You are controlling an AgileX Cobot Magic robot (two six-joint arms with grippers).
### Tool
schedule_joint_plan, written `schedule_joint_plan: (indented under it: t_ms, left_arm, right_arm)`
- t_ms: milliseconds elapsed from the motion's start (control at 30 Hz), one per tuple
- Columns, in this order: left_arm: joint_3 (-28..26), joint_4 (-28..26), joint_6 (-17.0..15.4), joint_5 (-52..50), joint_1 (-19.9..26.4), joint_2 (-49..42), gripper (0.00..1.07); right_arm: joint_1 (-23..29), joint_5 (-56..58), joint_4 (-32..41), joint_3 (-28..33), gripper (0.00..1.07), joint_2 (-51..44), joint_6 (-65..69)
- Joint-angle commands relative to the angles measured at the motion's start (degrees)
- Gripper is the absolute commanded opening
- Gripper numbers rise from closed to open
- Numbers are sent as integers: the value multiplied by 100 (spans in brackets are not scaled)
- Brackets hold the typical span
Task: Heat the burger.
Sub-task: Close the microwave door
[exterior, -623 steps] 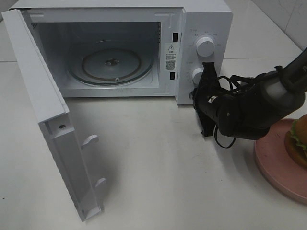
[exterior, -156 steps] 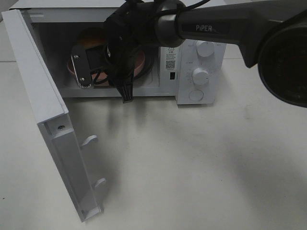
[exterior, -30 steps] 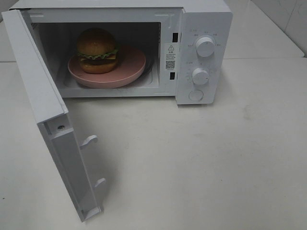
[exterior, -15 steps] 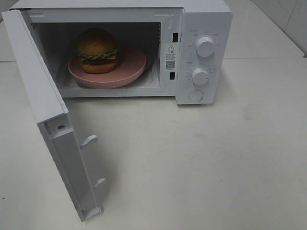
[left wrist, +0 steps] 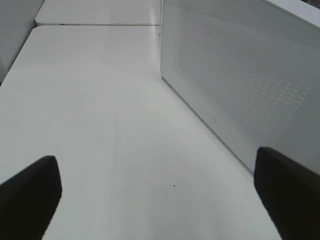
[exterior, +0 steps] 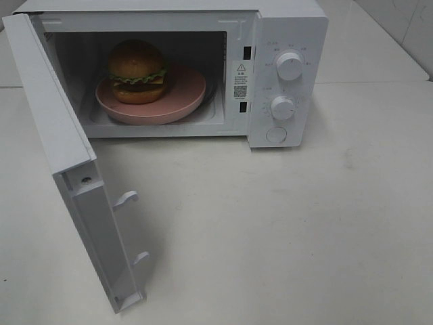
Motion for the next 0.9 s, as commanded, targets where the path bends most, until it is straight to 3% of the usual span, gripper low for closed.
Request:
schedule_joint_plan:
  t_ms: [33, 900]
  left_arm:
    - [17, -17, 6, -34, 11, -86, 98]
    - [-23, -92, -97, -92, 11, 92, 98]
  right_arm:
    - [-23, -46, 17, 11, 76, -149, -52]
    - [-23, -46, 17, 11, 76, -149, -63]
